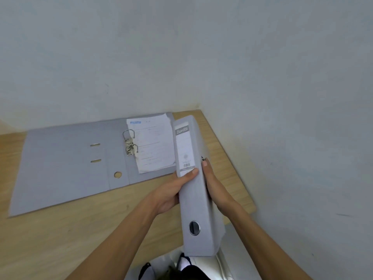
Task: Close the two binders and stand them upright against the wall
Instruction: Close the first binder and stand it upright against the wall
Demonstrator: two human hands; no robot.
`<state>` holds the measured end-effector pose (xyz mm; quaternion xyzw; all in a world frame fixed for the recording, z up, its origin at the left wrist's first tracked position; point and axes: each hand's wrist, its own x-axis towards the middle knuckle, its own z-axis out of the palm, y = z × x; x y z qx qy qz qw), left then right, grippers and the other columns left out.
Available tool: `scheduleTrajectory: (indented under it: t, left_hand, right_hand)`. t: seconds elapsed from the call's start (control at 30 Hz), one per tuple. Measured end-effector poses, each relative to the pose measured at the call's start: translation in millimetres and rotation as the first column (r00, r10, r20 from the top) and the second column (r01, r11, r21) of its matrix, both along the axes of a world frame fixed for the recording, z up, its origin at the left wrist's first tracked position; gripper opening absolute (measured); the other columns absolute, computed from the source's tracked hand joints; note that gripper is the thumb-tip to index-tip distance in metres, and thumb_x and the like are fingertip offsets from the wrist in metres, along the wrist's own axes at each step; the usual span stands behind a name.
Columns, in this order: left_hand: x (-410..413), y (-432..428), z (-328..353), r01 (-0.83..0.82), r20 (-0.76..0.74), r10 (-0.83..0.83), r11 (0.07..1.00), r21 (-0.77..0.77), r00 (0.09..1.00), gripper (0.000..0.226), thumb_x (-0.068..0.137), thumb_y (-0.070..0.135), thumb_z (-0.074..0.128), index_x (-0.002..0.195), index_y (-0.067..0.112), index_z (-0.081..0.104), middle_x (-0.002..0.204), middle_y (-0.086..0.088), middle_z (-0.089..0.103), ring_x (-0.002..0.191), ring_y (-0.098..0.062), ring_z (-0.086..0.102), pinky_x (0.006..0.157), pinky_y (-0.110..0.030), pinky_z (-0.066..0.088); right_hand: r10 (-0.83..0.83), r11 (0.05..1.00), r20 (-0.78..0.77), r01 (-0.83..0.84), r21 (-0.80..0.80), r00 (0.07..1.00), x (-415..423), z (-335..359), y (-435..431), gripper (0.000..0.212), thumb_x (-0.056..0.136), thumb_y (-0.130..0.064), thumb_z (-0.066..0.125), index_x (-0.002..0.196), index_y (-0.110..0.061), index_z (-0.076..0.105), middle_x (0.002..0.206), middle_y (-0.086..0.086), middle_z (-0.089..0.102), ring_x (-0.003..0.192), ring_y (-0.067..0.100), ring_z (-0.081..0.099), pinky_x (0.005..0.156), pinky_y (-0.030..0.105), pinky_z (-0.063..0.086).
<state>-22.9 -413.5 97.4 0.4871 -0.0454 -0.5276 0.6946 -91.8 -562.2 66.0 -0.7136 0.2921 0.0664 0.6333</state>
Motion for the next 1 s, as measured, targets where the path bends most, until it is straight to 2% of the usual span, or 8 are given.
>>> scheduleTrajectory:
  t: [0.17, 0.3, 0.4, 0.57, 0.7, 0.77, 0.87, 1.0]
  left_hand:
    - [13, -23, 32, 0.059, 0.338, -0.034, 0.996, -0.064, 0.94, 0.047, 0.092, 0.024, 0.071, 0.136, 0.029, 0.056, 0.127, 0.003, 0.073, 0.116, -0.017, 0.07, 0.095, -0.036, 0.058]
    - [28, -40, 39, 0.031, 0.621, -0.001, 0.999, -0.037, 0.784, 0.074, 0.083, 0.019, 0.081, 0.146, 0.025, 0.042, 0.126, 0.005, 0.071, 0.112, -0.011, 0.07, 0.09, -0.031, 0.059]
    - [36, -49, 29, 0.034, 0.74, -0.045, 0.999, 0.03, 0.671, 0.104, 0.076, 0.021, 0.086, 0.156, 0.038, 0.021, 0.136, 0.012, 0.062, 0.119, -0.007, 0.065, 0.092, -0.032, 0.058]
    - [38, -64, 2, -0.006, 0.766, -0.098, 0.991, 0.132, 0.635, 0.116, 0.077, 0.019, 0.084, 0.16, 0.038, 0.005, 0.142, 0.014, 0.055, 0.125, -0.001, 0.057, 0.095, -0.024, 0.056]
    - [42, -86, -10, -0.002, 0.763, -0.149, 0.981, 0.193, 0.629, 0.113, 0.081, 0.019, 0.081, 0.161, 0.036, 0.002, 0.148, 0.008, 0.052, 0.133, -0.008, 0.053, 0.102, -0.022, 0.05]
    - [46, -98, -10, 0.007, 0.77, -0.165, 0.979, 0.203, 0.617, 0.118, 0.081, 0.02, 0.082, 0.16, 0.039, -0.004, 0.152, 0.011, 0.046, 0.135, -0.005, 0.049, 0.104, -0.021, 0.047]
    - [57, -111, -14, 0.025, 0.779, -0.212, 0.969, 0.245, 0.59, 0.122, 0.081, 0.022, 0.082, 0.159, 0.038, -0.01, 0.154, 0.008, 0.045, 0.134, -0.011, 0.051, 0.104, -0.026, 0.047]
    - [76, -148, -28, 0.051, 0.766, -0.321, 0.934, 0.354, 0.556, 0.125, 0.084, 0.022, 0.079, 0.157, 0.029, -0.022, 0.155, -0.002, 0.044, 0.134, -0.024, 0.053, 0.1, -0.027, 0.046]
  right_hand:
    - [-0.012, 0.995, 0.186, 0.03, -0.099, 0.983, 6, 59, -14, 0.086, 0.085, -0.084, 0.043, 0.159, -0.046, 0.022, 0.161, -0.02, 0.041, 0.145, 0.004, 0.044, 0.121, 0.043, 0.036]
    - [0.012, 0.971, 0.357, 0.074, -0.226, 0.934, 9, 100, -22, 0.059, 0.098, -0.048, 0.057, 0.152, -0.033, 0.041, 0.135, -0.023, 0.063, 0.115, -0.014, 0.063, 0.09, 0.01, 0.051]
    - [0.013, 0.947, 0.357, 0.103, -0.304, 0.934, 10, 99, -35, 0.057, 0.093, -0.031, 0.072, 0.146, -0.026, 0.05, 0.122, -0.026, 0.065, 0.103, -0.019, 0.064, 0.079, 0.005, 0.051]
    - [0.023, 0.945, 0.27, 0.068, -0.321, 0.962, 8, 75, -60, 0.055, 0.081, -0.017, 0.084, 0.122, -0.042, 0.058, 0.11, -0.033, 0.07, 0.106, -0.008, 0.066, 0.081, 0.01, 0.055]
    - [-0.015, 0.944, 0.242, 0.094, -0.317, 0.97, 5, 58, -85, 0.057, 0.078, -0.012, 0.086, 0.123, -0.035, 0.06, 0.113, -0.024, 0.069, 0.113, -0.002, 0.066, 0.082, 0.009, 0.053]
    - [-0.033, 0.941, 0.242, 0.112, -0.321, 0.97, 6, 53, -98, 0.055, 0.078, -0.01, 0.086, 0.116, -0.04, 0.06, 0.111, -0.023, 0.07, 0.105, -0.009, 0.067, 0.086, 0.013, 0.053]
    - [-0.059, 0.939, 0.236, 0.134, -0.316, 0.97, 14, 51, -110, 0.052, 0.078, -0.014, 0.086, 0.11, -0.044, 0.06, 0.113, -0.019, 0.071, 0.108, 0.0, 0.066, 0.09, 0.024, 0.053]
    - [-0.089, 0.934, 0.228, 0.161, -0.32, 0.97, 27, 48, -141, 0.049, 0.079, -0.014, 0.085, 0.106, -0.046, 0.059, 0.105, -0.023, 0.07, 0.104, -0.005, 0.064, 0.08, 0.012, 0.052]
